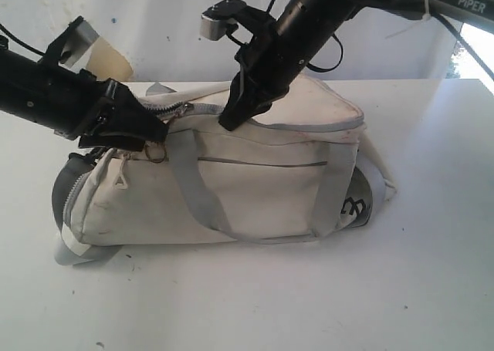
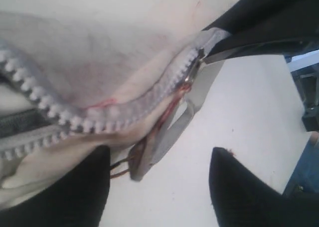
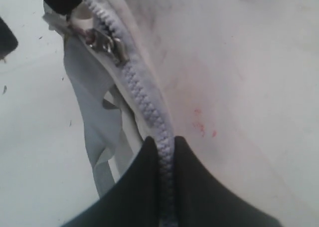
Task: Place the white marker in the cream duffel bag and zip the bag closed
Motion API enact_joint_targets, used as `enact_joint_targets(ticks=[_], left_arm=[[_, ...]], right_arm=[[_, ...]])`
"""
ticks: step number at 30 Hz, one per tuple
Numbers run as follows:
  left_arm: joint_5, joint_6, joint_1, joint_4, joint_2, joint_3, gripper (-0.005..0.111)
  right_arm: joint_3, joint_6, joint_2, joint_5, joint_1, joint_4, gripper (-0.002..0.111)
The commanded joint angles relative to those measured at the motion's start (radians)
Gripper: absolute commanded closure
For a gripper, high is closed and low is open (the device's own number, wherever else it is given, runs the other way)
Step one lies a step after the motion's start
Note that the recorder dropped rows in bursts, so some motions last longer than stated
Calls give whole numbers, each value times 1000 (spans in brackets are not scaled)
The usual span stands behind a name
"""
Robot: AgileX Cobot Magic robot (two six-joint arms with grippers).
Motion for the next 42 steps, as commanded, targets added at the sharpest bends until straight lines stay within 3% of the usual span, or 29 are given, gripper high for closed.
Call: enact_joint_targets(ticks=[1, 7, 12, 14, 15, 20, 24, 29, 32, 35, 40, 42], left_arm=[[12, 81, -16, -130, 14, 18, 45], [-89, 96, -42, -104, 36, 21, 45], [-15, 96, -53, -115, 40, 21, 47], [38, 96, -55, -122, 40, 21, 52], [48, 97, -58, -110, 40, 21, 61], [20, 89, -58, -35, 40, 21, 77], [-162, 54, -59, -34, 40, 21, 70], [-11, 47, -74, -160, 40, 21, 50], [-69, 70, -93, -160, 40, 21, 49], [-17, 23, -93, -158, 40, 21, 49], [-47, -160, -93, 167, 21, 14, 61], [-43, -170, -93, 181, 11, 14, 59]], right_arm=[[2, 5, -4, -9, -10, 9, 108], [2, 5, -4, -9, -10, 9, 108], [2, 5, -4, -9, -10, 9, 108], [2, 5, -4, -9, -10, 9, 108], [2, 5, -4, -13, -10, 9, 108], [2, 5, -4, -13, -10, 9, 108], [2, 5, -4, -13, -10, 9, 108], [2, 5, -4, -19, -10, 9, 108], [2, 5, -4, -26, -10, 13, 108], [2, 5, -4, -18, -10, 10, 108], [2, 5, -4, -9, -10, -12, 108], [2, 5, -4, -9, -10, -12, 108]])
